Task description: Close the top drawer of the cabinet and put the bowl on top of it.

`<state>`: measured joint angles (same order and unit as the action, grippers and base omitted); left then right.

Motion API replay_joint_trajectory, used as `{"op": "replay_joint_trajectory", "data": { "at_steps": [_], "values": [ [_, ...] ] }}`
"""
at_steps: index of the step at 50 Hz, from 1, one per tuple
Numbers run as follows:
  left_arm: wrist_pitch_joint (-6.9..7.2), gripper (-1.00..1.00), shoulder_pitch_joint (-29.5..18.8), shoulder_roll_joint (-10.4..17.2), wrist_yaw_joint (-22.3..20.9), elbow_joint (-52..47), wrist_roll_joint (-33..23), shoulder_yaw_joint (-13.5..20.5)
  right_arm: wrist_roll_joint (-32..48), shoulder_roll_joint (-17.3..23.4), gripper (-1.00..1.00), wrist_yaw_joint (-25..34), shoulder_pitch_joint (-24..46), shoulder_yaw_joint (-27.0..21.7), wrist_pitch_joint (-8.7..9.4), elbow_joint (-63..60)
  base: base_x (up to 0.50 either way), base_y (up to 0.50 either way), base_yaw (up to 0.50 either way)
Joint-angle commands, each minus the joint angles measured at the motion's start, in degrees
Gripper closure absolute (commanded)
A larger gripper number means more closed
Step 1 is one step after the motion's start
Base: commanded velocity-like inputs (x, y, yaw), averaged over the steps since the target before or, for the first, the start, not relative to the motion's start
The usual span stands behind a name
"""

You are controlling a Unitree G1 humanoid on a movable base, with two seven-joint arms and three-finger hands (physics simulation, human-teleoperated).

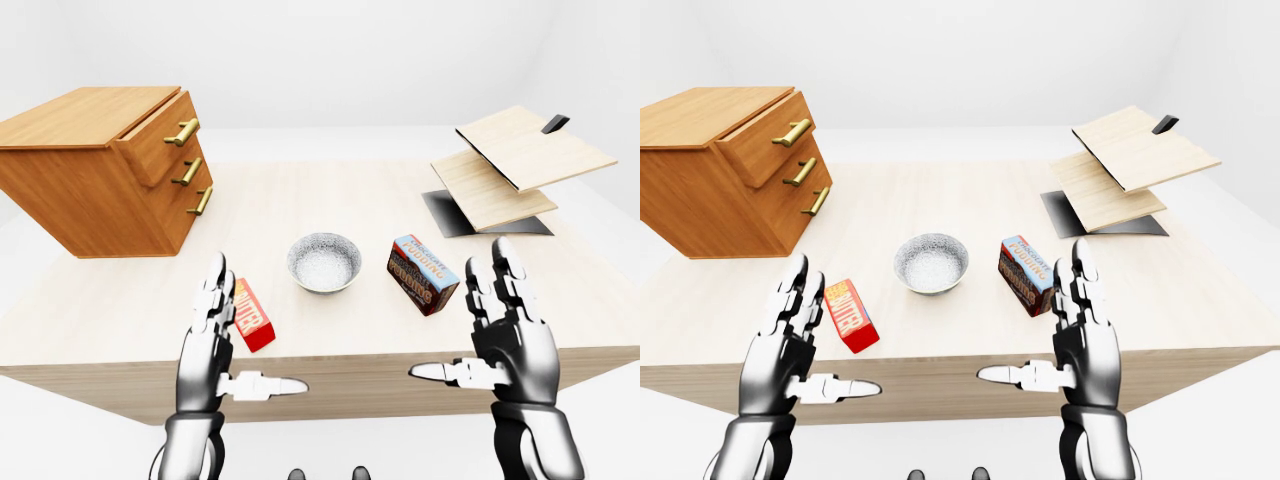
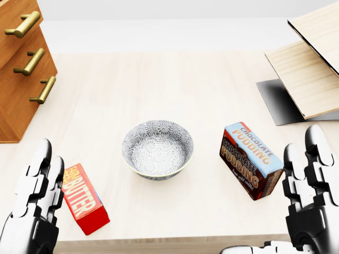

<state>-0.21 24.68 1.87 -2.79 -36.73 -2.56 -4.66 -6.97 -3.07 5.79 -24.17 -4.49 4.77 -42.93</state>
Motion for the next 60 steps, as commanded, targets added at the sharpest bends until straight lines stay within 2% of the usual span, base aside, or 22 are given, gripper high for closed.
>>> {"op": "replay_joint_trajectory", "data": {
  "at_steps": [1,15,23,40,60],
  "values": [
    [0.52,-1.0,-1.79,-0.59,-0.22,1.46,-0.33,1.08,0.27,-0.1,-1.0,0.11,-0.64,0.18,-0.2,-0.54,0.0,0.0,0.0],
    [1.22,-1.0,-2.09,-0.83,-0.5,1.4,-0.68,1.15,-0.16,-0.09,-1.0,0.34,-0.69,-0.18,0.21,-0.95,0.0,0.0,0.0],
    [1.43,-1.0,-1.64,-0.74,-0.57,0.84,-0.72,0.94,0.24,-0.3,-1.0,0.3,-0.94,-0.17,-0.17,-1.12,0.02,0.0,0.0],
    [1.18,-1.0,-1.38,-0.84,-0.68,0.68,-0.66,1.03,0.09,-0.34,-1.0,0.78,-1.41,-0.24,-1.15,-1.17,0.22,0.0,0.0],
    [1.54,-1.0,-1.2,-0.64,-0.37,0.25,-0.75,0.49,-0.45,-0.55,-1.0,1.27,-1.31,-0.79,-0.68,-1.3,0.28,0.0,0.0]
  ]
}}
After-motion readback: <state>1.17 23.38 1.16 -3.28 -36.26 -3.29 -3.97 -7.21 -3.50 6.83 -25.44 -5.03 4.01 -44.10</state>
